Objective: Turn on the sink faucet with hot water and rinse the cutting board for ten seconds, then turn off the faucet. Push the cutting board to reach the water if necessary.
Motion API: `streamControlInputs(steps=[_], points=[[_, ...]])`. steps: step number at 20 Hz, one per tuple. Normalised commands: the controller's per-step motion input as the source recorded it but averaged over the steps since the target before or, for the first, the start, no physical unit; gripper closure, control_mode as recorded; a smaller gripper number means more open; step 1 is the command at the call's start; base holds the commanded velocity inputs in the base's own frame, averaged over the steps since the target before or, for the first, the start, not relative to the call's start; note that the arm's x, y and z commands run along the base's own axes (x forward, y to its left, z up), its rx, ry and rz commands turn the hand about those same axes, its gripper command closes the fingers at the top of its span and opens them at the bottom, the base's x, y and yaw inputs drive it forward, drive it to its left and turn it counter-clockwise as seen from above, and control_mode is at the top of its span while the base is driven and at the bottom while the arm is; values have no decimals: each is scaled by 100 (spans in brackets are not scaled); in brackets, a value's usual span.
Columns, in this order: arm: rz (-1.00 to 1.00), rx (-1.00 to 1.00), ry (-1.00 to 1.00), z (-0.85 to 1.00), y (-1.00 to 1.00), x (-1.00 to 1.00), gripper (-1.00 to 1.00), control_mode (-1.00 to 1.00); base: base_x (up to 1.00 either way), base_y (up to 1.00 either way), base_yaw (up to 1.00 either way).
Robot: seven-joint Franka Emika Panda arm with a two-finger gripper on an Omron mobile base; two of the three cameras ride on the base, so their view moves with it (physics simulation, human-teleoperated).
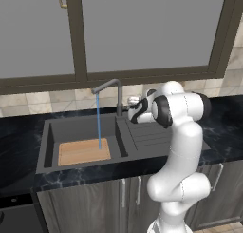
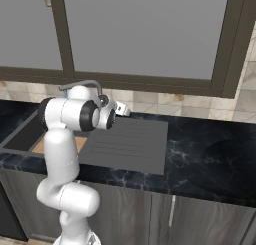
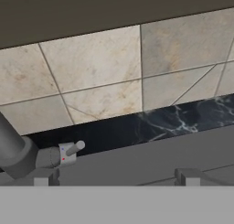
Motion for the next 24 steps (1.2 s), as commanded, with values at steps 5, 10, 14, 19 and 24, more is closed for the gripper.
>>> streamControlInputs(steps=[5,10,14,19,24], points=[[0,0,0,0,0,0,-100,-100,0,0,0],[0,0,0,0,0,0,-100,-100,0,0,0],[0,0,0,0,0,0,-100,-100,0,0,0],[0,0,0,0,0,0,-100,-100,0,0,0],[0,0,0,0,0,0,-100,-100,0,0,0]])
